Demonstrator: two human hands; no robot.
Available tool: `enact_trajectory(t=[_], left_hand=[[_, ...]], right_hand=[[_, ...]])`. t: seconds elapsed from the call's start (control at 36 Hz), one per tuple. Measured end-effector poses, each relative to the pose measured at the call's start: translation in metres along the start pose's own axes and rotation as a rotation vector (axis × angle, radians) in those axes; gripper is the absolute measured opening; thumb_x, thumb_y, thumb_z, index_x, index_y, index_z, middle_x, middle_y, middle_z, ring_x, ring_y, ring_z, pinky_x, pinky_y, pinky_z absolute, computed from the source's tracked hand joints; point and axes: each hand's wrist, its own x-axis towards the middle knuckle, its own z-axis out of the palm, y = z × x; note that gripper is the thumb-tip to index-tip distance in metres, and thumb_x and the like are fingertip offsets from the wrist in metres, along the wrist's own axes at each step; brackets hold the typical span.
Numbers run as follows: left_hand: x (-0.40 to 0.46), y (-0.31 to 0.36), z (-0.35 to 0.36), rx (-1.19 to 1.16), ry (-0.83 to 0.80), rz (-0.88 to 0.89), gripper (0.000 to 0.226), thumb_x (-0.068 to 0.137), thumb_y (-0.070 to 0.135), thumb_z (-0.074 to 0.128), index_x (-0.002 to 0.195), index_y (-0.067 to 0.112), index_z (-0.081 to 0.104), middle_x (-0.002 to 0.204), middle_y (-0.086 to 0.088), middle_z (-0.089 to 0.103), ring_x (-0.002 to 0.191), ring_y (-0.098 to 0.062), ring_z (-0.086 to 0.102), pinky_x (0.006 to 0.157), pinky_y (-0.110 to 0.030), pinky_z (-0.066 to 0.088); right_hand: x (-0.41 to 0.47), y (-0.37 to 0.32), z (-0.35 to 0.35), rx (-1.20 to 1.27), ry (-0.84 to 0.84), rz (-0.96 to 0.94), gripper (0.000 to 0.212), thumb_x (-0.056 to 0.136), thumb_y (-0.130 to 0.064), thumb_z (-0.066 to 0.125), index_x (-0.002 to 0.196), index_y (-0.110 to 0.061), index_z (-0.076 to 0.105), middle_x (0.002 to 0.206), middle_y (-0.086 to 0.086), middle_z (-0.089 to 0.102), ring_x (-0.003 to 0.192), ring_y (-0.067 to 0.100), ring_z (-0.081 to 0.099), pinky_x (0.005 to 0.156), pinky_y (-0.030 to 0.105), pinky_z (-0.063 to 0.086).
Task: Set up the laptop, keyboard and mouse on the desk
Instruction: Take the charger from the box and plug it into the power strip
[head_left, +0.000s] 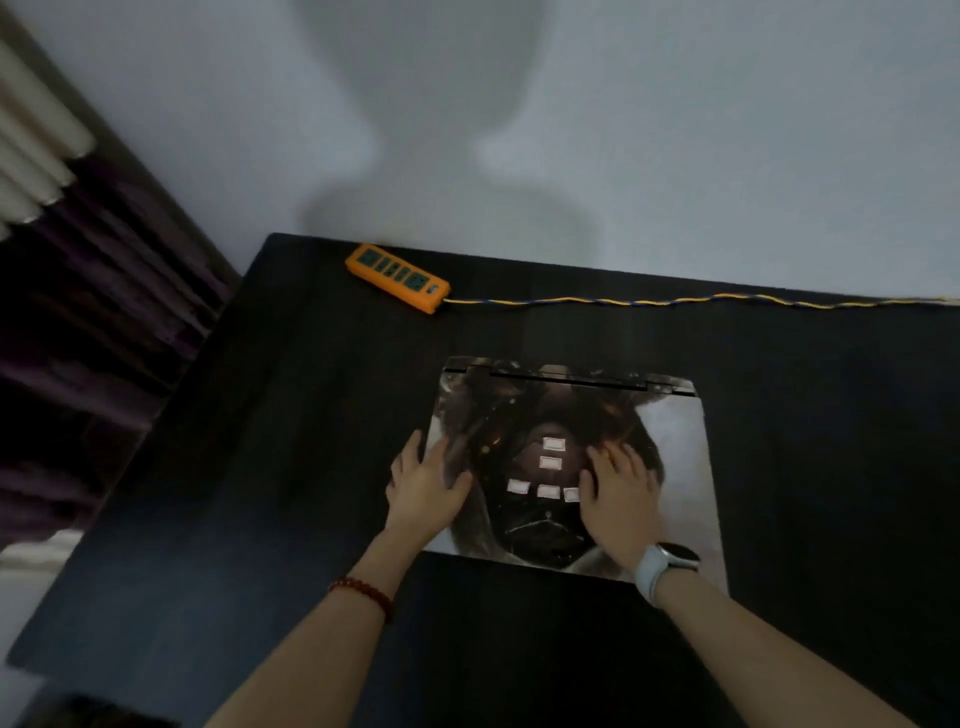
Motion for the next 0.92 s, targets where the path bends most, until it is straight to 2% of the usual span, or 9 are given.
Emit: enact_trajectory(t=[0.08, 0.17, 0.33, 0.44, 0.53, 0.64, 0.72, 0.75, 0.92], left_hand=[[-0.040, -0.028, -0.012, -0.107, 0.168, 0.003, 0.053, 0.087, 0.037, 0.055, 0.136, 0.023, 0.039, 0.150, -0.004, 0.026, 0.135, -0.024, 0.026, 0.109, -0.046, 0.028], [-0.079, -0.063, -0.024, -0.182, 0.292, -0.088, 0.047, 0.089, 0.031, 0.055, 0.132, 0.017, 0.045, 0.139, -0.005, 0.045, 0.126, -0.020, 0.042, 0.105, -0.036, 0.037], [-0.187, -0.162, -0.051, -0.234, 0.441, -0.353, 0.037, 0.089, 0.027, 0.054, 0.124, 0.014, 0.056, 0.123, -0.006, 0.062, 0.113, -0.019, 0.057, 0.093, -0.027, 0.041], [-0.263, -0.229, -0.061, -0.313, 0.560, -0.493, 0.033, 0.090, 0.027, 0.052, 0.120, 0.013, 0.059, 0.116, -0.006, 0.066, 0.106, -0.019, 0.060, 0.084, -0.024, 0.042], [-0.314, -0.274, -0.064, -0.440, 0.624, -0.582, 0.037, 0.092, 0.032, 0.048, 0.124, 0.015, 0.055, 0.114, -0.003, 0.065, 0.105, -0.015, 0.059, 0.084, -0.024, 0.046], [-0.387, -0.346, -0.066, -0.489, 0.705, -0.663, 0.033, 0.093, 0.028, 0.049, 0.122, 0.015, 0.056, 0.118, -0.002, 0.064, 0.107, -0.016, 0.059, 0.080, -0.020, 0.042], [-0.440, -0.405, -0.070, -0.511, 0.752, -0.750, 0.033, 0.092, 0.027, 0.049, 0.121, 0.014, 0.057, 0.119, -0.004, 0.064, 0.108, -0.016, 0.059, 0.080, -0.020, 0.042], [-0.455, -0.424, -0.070, -0.518, 0.761, -0.776, 0.032, 0.092, 0.026, 0.049, 0.121, 0.014, 0.057, 0.118, -0.004, 0.064, 0.108, -0.017, 0.059, 0.081, -0.020, 0.042], [-0.505, -0.505, -0.068, -0.602, 0.771, -0.903, 0.027, 0.093, 0.027, 0.048, 0.115, 0.016, 0.059, 0.113, -0.004, 0.066, 0.103, -0.019, 0.060, 0.074, -0.023, 0.042]], right_hand=[[-0.017, -0.042, 0.016, 0.191, 0.010, -0.248, 0.031, 0.092, -0.019, 0.047, 0.122, -0.015, 0.054, 0.128, 0.008, 0.055, 0.123, 0.020, 0.046, 0.104, 0.033, 0.035], [-0.036, -0.087, 0.035, 0.274, -0.129, -0.399, 0.030, 0.093, -0.018, 0.046, 0.121, -0.014, 0.055, 0.120, 0.005, 0.060, 0.112, 0.017, 0.054, 0.096, 0.025, 0.039], [-0.110, -0.182, 0.088, 0.235, -0.522, -0.632, 0.034, 0.094, -0.017, 0.043, 0.127, -0.015, 0.050, 0.121, 0.005, 0.061, 0.111, 0.019, 0.057, 0.092, 0.028, 0.045], [-0.169, -0.232, 0.118, 0.135, -0.706, -0.721, 0.032, 0.096, -0.018, 0.040, 0.125, -0.015, 0.051, 0.120, 0.008, 0.062, 0.108, 0.022, 0.058, 0.090, 0.033, 0.047], [-0.212, -0.265, 0.142, 0.061, -0.776, -0.771, 0.031, 0.096, -0.019, 0.039, 0.122, -0.014, 0.054, 0.116, 0.010, 0.064, 0.104, 0.025, 0.059, 0.089, 0.039, 0.048], [-0.278, -0.313, 0.194, -0.030, -0.839, -0.867, 0.030, 0.097, -0.019, 0.036, 0.120, -0.012, 0.054, 0.109, 0.011, 0.064, 0.074, 0.011, 0.054, 0.071, 0.029, 0.041], [-0.335, -0.346, 0.236, -0.094, -0.871, -0.926, 0.031, 0.097, -0.017, 0.037, 0.122, -0.010, 0.053, 0.117, 0.014, 0.062, 0.100, 0.025, 0.059, 0.080, 0.032, 0.047], [-0.352, -0.355, 0.249, -0.116, -0.889, -0.939, 0.031, 0.097, -0.017, 0.037, 0.122, -0.010, 0.054, 0.115, 0.015, 0.063, 0.102, 0.028, 0.060, 0.084, 0.036, 0.049], [-0.411, -0.394, 0.314, -0.249, -0.960, -1.001, 0.031, 0.096, -0.021, 0.038, 0.124, -0.016, 0.051, 0.102, 0.016, 0.067, 0.091, 0.034, 0.063, 0.080, 0.045, 0.051]])
